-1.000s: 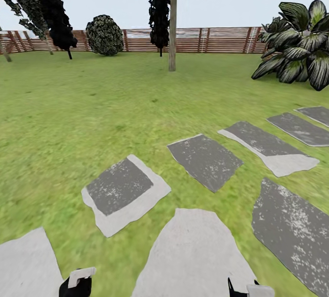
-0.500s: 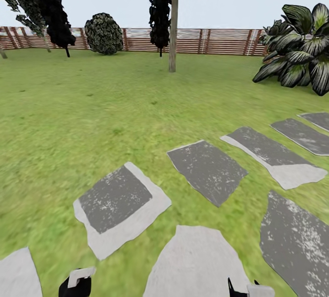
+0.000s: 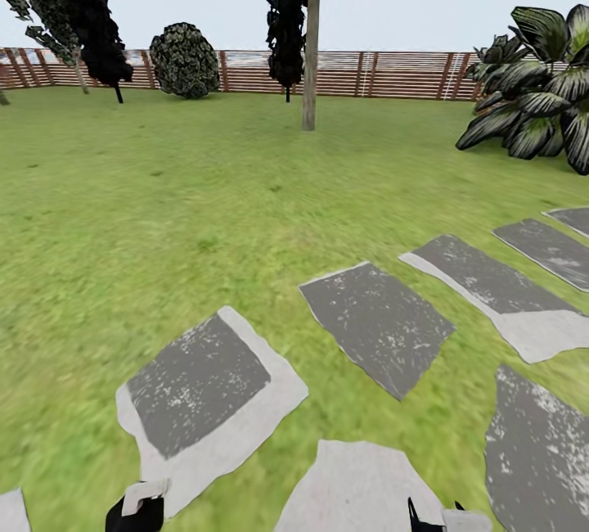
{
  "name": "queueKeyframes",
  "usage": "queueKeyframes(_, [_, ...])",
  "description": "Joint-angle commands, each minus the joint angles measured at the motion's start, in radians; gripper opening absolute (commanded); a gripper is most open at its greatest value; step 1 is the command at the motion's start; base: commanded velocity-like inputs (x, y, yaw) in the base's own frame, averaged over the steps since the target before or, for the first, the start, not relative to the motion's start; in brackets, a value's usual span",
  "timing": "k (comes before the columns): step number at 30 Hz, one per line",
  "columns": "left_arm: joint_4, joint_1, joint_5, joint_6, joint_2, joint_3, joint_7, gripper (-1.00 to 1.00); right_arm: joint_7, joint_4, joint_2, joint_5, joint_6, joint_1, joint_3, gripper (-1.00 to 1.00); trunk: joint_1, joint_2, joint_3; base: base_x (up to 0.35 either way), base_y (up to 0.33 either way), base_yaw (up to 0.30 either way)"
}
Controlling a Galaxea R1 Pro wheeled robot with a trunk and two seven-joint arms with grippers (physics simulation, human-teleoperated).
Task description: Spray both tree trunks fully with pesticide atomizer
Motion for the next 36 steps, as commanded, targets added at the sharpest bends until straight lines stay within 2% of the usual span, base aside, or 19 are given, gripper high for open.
queueKeyframes(1, [0.001, -0.001, 0.005, -0.003, 0.0, -0.002, 0.001, -1.0, 0.0, 0.001, 0.0, 0.001, -0.003, -0.001, -0.003, 1.0, 0.0, 0.0, -0.001, 0.34, 0.0, 0.0])
queueKeyframes(36, [0.0, 0.0, 0.005, -0.003, 0.0, -0.002, 0.001, -1.0, 0.0, 0.001, 0.0, 0.001, -0.003, -0.001, -0.003, 1.0, 0.0, 0.0, -0.001, 0.34, 0.0, 0.0])
